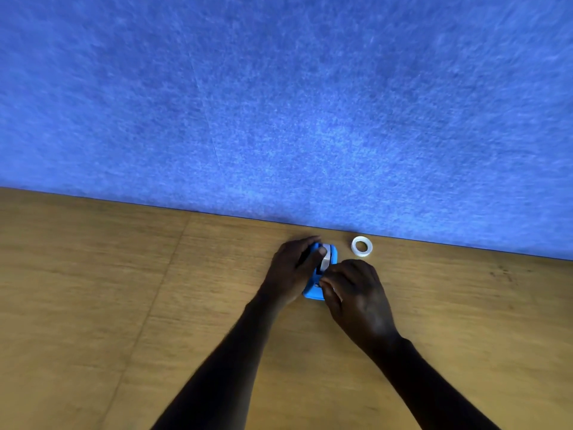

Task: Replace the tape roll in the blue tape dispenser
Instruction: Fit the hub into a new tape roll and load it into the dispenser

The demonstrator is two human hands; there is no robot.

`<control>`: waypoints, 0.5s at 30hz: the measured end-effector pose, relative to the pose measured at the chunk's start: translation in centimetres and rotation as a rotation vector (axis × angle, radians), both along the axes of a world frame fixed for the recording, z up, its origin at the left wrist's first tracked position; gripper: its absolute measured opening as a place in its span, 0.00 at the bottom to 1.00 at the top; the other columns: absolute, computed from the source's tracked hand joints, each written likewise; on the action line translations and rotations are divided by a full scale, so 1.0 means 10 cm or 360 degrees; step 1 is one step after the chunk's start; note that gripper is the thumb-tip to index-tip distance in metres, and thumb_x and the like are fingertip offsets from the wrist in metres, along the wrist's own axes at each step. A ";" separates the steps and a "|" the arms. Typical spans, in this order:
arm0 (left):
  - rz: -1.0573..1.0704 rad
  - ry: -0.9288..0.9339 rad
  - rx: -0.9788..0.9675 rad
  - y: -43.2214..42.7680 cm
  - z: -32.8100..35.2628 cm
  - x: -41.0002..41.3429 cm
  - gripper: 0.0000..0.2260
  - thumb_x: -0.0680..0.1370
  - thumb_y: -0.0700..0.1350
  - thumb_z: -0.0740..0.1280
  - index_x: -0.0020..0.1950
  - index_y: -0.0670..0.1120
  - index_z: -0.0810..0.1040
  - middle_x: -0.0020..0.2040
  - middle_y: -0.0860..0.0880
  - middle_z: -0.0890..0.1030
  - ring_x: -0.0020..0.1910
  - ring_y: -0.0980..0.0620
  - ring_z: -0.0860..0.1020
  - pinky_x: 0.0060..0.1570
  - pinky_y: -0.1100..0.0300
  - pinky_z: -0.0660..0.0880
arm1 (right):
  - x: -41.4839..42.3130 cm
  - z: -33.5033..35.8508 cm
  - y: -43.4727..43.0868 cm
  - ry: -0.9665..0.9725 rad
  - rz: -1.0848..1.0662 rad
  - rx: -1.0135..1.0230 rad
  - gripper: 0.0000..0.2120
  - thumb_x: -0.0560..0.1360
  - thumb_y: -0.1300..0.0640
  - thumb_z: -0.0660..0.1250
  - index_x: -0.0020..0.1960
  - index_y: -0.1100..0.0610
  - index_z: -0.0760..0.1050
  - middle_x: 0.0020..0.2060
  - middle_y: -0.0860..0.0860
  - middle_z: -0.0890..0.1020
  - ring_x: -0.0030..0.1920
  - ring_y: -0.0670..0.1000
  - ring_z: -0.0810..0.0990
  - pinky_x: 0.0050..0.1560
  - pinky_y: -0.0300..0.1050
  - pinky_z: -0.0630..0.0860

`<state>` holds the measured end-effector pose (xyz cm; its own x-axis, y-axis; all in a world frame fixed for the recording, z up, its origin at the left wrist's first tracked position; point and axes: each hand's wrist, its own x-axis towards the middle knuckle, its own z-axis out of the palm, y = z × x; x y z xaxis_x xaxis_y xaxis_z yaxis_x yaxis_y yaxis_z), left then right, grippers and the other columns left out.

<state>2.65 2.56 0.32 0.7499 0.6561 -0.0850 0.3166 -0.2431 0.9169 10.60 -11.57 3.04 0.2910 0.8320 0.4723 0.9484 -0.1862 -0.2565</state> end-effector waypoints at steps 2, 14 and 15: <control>-0.0003 0.0006 0.0013 0.00 0.00 0.00 0.27 0.77 0.63 0.61 0.69 0.48 0.79 0.63 0.50 0.83 0.63 0.54 0.80 0.65 0.46 0.76 | -0.02 -0.01 -0.01 -0.0022 -0.0007 0.0033 0.05 0.75 0.57 0.66 0.43 0.57 0.80 0.41 0.51 0.83 0.45 0.54 0.78 0.50 0.44 0.69; -0.0043 0.0021 -0.0046 0.02 -0.05 -0.01 0.28 0.73 0.65 0.64 0.71 0.56 0.76 0.69 0.53 0.78 0.69 0.55 0.75 0.69 0.48 0.75 | -0.04 -0.10 -0.04 -0.0115 -0.0025 0.0156 0.04 0.74 0.58 0.68 0.41 0.57 0.80 0.40 0.51 0.83 0.45 0.54 0.79 0.58 0.53 0.73; -0.0045 0.0017 -0.0058 0.02 -0.05 -0.01 0.29 0.73 0.65 0.64 0.71 0.56 0.75 0.69 0.53 0.78 0.69 0.55 0.75 0.69 0.48 0.75 | -0.04 -0.11 -0.04 -0.0120 -0.0031 0.0152 0.04 0.74 0.58 0.68 0.41 0.56 0.80 0.40 0.51 0.83 0.45 0.54 0.79 0.58 0.53 0.72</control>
<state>2.53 2.79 -0.18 0.7670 0.6310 -0.1163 0.3198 -0.2188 0.9219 10.16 -11.96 1.97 0.2677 0.7768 0.5701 0.9621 -0.1830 -0.2023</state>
